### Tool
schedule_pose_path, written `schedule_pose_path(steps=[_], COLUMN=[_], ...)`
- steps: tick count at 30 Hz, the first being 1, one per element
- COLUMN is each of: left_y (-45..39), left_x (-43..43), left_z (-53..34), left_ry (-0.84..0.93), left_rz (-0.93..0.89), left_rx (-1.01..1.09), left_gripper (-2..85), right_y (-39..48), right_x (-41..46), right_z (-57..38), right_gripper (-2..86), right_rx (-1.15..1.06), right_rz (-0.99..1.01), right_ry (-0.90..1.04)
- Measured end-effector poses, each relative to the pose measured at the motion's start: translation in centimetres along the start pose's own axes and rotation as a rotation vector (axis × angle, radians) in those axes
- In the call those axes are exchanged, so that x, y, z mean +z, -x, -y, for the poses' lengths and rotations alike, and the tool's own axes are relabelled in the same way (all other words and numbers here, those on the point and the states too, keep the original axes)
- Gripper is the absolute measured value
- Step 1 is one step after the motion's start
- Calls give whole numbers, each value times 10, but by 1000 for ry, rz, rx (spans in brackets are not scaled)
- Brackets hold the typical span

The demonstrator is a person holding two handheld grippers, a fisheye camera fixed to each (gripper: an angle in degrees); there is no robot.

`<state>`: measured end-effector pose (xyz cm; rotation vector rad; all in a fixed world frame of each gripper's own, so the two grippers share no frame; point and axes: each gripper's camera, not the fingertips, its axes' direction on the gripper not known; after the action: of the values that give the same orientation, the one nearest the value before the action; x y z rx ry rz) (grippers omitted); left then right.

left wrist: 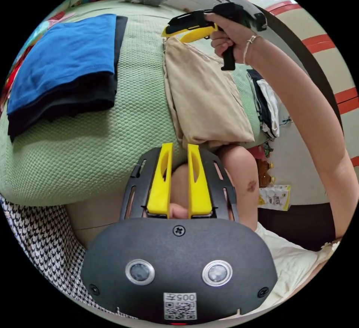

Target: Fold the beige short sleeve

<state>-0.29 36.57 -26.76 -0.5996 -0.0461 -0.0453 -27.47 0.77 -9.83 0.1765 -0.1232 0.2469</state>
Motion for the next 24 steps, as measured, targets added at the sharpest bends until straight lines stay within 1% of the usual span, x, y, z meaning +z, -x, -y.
schedule_pose_path(steps=[2,6,8,10,12,16,20,24], left_y=[-4,-12,-15,-18,-22,-45,-79,-117], left_x=[2,14,24,26,23,7,-15,-31], left_z=[7,19,25,26,27,22,19,17], left_ry=[8,60,98,102,105,61,0,-43], left_rz=[-13,-9,-15,-14,-16,31,16,-5], left_rx=[15,44,43,41,37,86,152,232], left_gripper=[84,89,82,71,60,42,40,39], right_y=[1,7,9,9,4,-18,-45,-73], right_x=[3,11,18,16,7,-31,-74,-110], right_z=[3,9,11,9,4,-10,-27,-47], right_gripper=[137,127,107,85,60,9,-1,-3], right_rx=[-6,-17,0,-12,4,15,48,88], right_rz=[-28,-84,-169,-193,-189,-94,-24,-25], right_ry=[24,49,81,66,40,-30,-86,-134])
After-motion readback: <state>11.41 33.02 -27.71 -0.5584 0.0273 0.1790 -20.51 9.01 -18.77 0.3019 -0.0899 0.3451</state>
